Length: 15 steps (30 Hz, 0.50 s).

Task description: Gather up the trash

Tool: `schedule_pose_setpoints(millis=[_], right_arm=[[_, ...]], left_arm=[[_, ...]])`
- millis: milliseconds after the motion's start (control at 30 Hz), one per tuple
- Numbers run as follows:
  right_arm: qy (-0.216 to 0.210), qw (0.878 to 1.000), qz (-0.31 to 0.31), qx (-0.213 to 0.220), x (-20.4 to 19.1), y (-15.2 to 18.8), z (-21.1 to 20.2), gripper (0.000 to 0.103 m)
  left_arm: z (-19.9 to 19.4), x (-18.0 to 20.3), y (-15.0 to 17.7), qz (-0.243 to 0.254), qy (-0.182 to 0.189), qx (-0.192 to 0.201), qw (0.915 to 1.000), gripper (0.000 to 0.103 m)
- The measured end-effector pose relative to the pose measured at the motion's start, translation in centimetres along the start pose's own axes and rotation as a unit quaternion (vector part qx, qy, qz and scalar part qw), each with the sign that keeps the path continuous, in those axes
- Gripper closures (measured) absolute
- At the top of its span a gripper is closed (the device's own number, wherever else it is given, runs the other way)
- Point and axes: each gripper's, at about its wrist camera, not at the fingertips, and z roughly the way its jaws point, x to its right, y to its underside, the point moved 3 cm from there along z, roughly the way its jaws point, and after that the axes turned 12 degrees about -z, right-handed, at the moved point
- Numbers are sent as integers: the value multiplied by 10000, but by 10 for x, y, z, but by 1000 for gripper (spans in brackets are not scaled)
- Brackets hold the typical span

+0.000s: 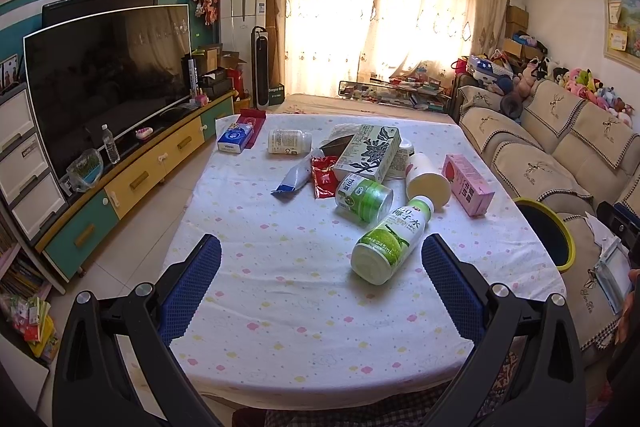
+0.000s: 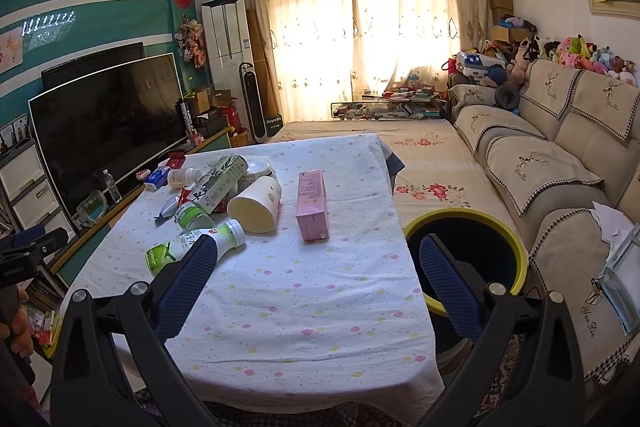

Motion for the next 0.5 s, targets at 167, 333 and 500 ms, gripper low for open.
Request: schedule_pose_setpoints(millis=[167,333,500], right_arm=[[-3,10000,8,2,0,0,-1,6],[-4,10000,10,1,1,1,-1,6],[-11,10000,18,-4,1,1,-1,6]], left_arm=[[1,1,2,4,-5,-18,10000,4],[0,0,0,3,-6,11,10000,4],[2,0,2,7,-8,-17,10000,4]])
